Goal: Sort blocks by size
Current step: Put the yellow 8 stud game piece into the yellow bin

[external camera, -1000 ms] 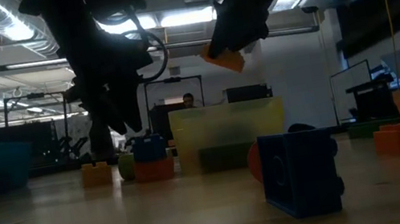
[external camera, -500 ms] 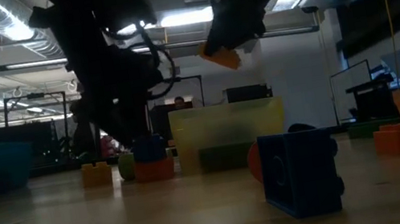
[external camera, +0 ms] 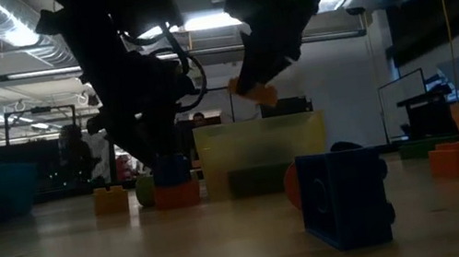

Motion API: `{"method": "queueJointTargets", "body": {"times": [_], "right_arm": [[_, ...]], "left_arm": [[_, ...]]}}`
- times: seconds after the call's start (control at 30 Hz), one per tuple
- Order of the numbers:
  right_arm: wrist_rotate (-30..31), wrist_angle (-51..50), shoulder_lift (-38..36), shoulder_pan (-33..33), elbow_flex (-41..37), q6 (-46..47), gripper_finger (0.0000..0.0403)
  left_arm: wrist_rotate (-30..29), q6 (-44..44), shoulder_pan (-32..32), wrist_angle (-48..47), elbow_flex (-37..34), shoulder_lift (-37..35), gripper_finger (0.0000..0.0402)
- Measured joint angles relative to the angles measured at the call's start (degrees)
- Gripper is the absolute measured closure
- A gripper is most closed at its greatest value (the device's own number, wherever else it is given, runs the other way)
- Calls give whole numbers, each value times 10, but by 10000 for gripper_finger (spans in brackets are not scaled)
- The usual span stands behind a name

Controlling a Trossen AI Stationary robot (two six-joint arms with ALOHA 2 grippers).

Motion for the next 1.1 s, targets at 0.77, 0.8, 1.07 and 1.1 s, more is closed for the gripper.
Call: {"method": "queueJointTargets", "body": {"times": [0.77,0.8,1.07,1.1], "right_arm": [[-5,5,-1,0,0,0,235],[-5,5,-1,0,0,0,235],[-5,9,-1,0,0,0,235],[-5,9,-1,0,0,0,235]], "left_arm": [[-173,94,-55,-82,-92,-215,204],[-172,109,-56,-63,-112,-229,204],[-168,155,-59,106,-182,-273,204],[-168,167,-59,108,-182,-273,204]]}}
